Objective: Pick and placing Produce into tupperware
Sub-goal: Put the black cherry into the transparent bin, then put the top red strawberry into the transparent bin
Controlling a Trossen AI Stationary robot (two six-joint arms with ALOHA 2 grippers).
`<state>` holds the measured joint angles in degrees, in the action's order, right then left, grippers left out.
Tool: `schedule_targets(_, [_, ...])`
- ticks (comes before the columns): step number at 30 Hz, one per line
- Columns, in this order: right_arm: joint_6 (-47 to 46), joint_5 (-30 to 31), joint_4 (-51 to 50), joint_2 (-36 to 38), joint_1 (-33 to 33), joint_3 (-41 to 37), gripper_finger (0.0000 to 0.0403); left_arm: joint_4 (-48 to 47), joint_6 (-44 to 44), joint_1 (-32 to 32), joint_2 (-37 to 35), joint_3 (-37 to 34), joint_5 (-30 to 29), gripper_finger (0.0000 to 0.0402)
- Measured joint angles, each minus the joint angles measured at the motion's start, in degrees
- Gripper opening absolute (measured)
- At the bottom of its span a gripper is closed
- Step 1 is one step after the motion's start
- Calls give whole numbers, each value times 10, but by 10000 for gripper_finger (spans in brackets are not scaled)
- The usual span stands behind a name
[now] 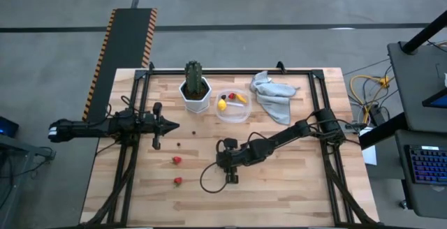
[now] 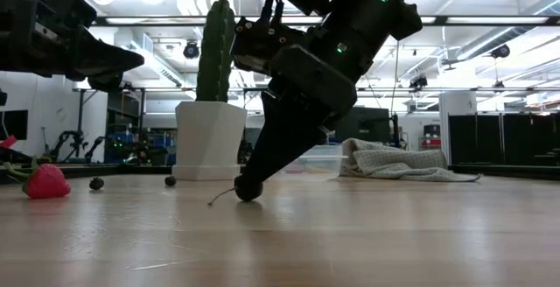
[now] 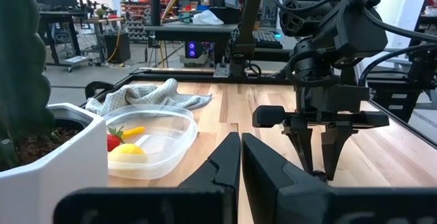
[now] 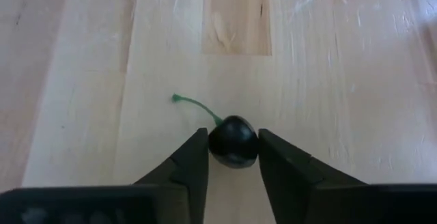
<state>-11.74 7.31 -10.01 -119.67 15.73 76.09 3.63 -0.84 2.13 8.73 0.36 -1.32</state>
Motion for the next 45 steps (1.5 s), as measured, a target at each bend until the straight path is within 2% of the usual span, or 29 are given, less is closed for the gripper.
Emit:
schedule_targets(4, [0, 0, 4, 1, 0, 0, 75, 0, 0, 0, 0, 0, 0, 0])
schedule_targets(16, [-1, -13, -7, -2, 0, -1, 22, 0, 0, 0, 0, 0, 2, 0])
schedule_targets(32, [2, -14, -5, -1, 0, -1, 18, 0, 0, 0, 1, 0, 1, 0])
schedule_targets(36, [3, -12, -6, 4, -3, -1, 27, 20, -2, 0, 1, 0, 51, 0])
schedule_targets(39, [28, -12, -6, 29, -7, -3, 36, 44, -3, -1, 1, 0, 84, 0])
schedule_targets(45, [106, 18, -6, 144, -12, -49, 39, 94, 13, 0, 2, 0, 68, 0])
